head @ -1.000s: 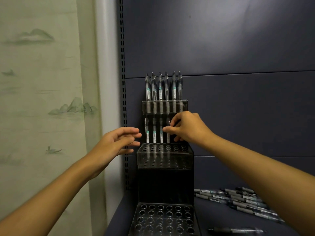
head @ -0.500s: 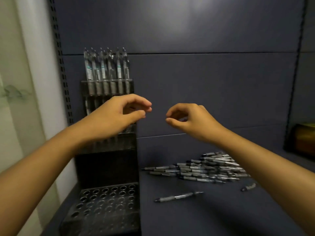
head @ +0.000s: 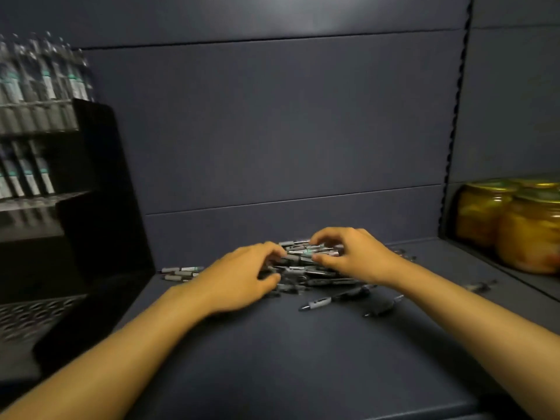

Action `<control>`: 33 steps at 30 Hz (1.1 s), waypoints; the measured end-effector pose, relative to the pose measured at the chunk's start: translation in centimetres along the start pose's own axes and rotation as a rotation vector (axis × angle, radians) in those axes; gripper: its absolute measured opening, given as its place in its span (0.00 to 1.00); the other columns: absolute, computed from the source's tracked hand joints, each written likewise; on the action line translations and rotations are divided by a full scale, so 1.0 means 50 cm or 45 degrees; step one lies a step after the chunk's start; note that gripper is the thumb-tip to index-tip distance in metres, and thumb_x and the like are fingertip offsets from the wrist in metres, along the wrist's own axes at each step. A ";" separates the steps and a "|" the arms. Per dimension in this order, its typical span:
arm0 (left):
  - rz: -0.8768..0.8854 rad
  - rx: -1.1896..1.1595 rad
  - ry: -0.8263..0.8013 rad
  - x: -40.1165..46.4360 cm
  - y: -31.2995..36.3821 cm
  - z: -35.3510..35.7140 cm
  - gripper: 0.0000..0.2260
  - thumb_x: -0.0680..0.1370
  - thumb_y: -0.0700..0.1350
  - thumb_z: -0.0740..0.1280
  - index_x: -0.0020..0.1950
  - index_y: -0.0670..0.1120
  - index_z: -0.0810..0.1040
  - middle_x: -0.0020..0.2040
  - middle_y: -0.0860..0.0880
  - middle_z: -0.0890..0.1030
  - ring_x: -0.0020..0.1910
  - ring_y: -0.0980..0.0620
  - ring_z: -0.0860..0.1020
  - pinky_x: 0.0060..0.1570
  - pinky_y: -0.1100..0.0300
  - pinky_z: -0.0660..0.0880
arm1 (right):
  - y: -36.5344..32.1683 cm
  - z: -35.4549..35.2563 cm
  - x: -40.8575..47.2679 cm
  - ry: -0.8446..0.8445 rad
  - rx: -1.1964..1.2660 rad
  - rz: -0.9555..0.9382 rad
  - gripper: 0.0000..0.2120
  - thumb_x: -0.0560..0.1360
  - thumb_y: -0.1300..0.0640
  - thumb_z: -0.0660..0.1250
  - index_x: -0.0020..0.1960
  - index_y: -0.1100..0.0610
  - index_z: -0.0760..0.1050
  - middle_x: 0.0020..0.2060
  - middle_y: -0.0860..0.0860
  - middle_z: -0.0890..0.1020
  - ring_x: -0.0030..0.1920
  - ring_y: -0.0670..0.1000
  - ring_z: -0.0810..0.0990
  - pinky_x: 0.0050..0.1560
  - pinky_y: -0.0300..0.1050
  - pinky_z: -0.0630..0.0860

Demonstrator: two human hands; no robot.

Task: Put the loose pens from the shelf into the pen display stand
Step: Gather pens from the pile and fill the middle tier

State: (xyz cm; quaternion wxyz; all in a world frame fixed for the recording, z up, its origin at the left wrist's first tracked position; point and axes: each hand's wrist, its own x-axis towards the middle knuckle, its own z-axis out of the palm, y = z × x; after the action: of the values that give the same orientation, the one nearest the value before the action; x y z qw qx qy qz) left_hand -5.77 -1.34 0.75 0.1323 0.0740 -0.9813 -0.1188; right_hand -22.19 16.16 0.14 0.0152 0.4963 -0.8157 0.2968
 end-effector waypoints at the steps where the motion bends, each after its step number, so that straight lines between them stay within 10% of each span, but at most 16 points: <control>1: -0.014 0.046 -0.004 0.003 0.006 0.026 0.20 0.79 0.53 0.65 0.70 0.59 0.67 0.69 0.59 0.72 0.67 0.58 0.71 0.67 0.60 0.68 | 0.024 0.001 -0.006 -0.027 0.004 0.011 0.13 0.76 0.47 0.70 0.60 0.46 0.78 0.59 0.44 0.81 0.61 0.44 0.78 0.63 0.42 0.74; 11: -0.116 0.269 -0.153 0.000 -0.043 0.044 0.30 0.77 0.52 0.65 0.76 0.60 0.56 0.76 0.58 0.60 0.74 0.55 0.61 0.72 0.59 0.57 | 0.107 0.008 -0.015 -0.140 -0.005 -0.014 0.17 0.76 0.46 0.70 0.64 0.47 0.76 0.61 0.46 0.81 0.61 0.47 0.79 0.64 0.42 0.74; 33: -0.106 0.158 -0.188 0.052 -0.146 0.066 0.30 0.72 0.70 0.63 0.71 0.60 0.63 0.69 0.58 0.66 0.67 0.55 0.65 0.68 0.53 0.66 | 0.023 0.125 0.079 -0.099 -0.162 -0.214 0.17 0.77 0.51 0.70 0.66 0.48 0.77 0.63 0.46 0.81 0.64 0.48 0.76 0.67 0.43 0.70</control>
State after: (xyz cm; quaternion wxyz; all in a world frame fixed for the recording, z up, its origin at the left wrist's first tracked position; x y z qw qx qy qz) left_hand -8.31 -8.12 -3.57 0.0497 0.1136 -0.9899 -0.0685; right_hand -23.43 10.26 -4.28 0.0396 0.5722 -0.7884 0.2226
